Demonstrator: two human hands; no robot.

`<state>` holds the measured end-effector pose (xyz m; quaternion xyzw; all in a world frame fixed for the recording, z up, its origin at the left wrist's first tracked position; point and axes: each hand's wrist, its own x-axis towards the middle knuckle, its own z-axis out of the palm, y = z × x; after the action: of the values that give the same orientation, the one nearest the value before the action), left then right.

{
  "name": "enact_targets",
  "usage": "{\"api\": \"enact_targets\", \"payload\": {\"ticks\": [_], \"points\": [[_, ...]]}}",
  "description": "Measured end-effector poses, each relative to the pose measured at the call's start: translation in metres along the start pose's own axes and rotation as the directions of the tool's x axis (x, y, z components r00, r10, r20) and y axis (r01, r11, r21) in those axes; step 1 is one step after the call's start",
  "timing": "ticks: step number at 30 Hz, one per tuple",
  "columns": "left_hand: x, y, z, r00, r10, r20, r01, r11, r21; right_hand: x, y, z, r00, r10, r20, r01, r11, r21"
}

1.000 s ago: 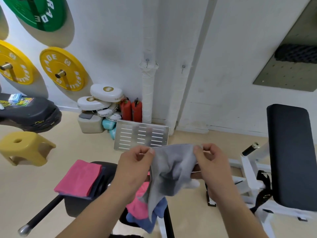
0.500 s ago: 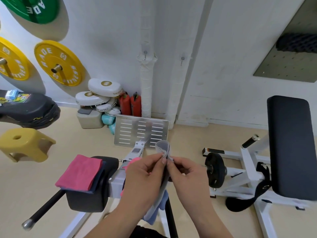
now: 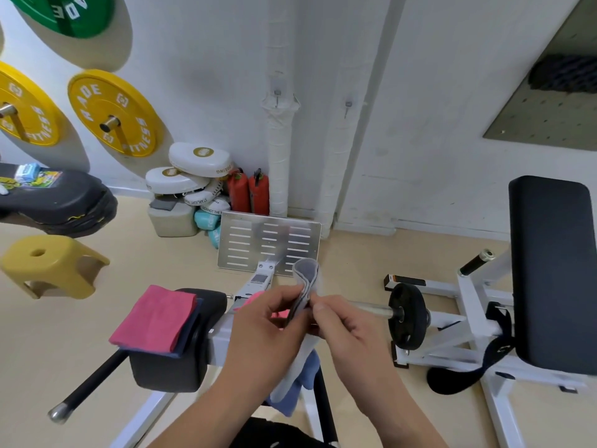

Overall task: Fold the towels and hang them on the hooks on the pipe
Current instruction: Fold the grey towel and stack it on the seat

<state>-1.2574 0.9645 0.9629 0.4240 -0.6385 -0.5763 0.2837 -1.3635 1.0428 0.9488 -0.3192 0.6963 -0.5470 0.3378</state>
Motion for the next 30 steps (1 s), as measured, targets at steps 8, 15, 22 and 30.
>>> {"api": "enact_targets", "payload": {"ticks": [8,15,22,30], "points": [[0.018,0.018,-0.042,0.946,0.150,0.288,-0.130,0.988,-0.087,0.038,0.014,-0.048,0.983,0.114,0.143,-0.134,0.982,0.136],[0.038,0.020,-0.056,0.971,0.170,0.169,-0.174,0.985,0.011,0.045,0.013,-0.055,0.982,0.080,0.171,-0.108,0.981,0.163],[0.054,0.004,-0.061,0.981,0.188,0.040,-0.192,0.969,0.157,0.048,-0.014,-0.044,0.984,-0.134,0.120,0.149,0.981,-0.125],[0.067,0.020,-0.053,0.874,0.248,0.417,-0.413,0.833,0.369,0.055,-0.025,-0.053,0.904,-0.166,0.393,0.316,0.879,-0.356]]}}
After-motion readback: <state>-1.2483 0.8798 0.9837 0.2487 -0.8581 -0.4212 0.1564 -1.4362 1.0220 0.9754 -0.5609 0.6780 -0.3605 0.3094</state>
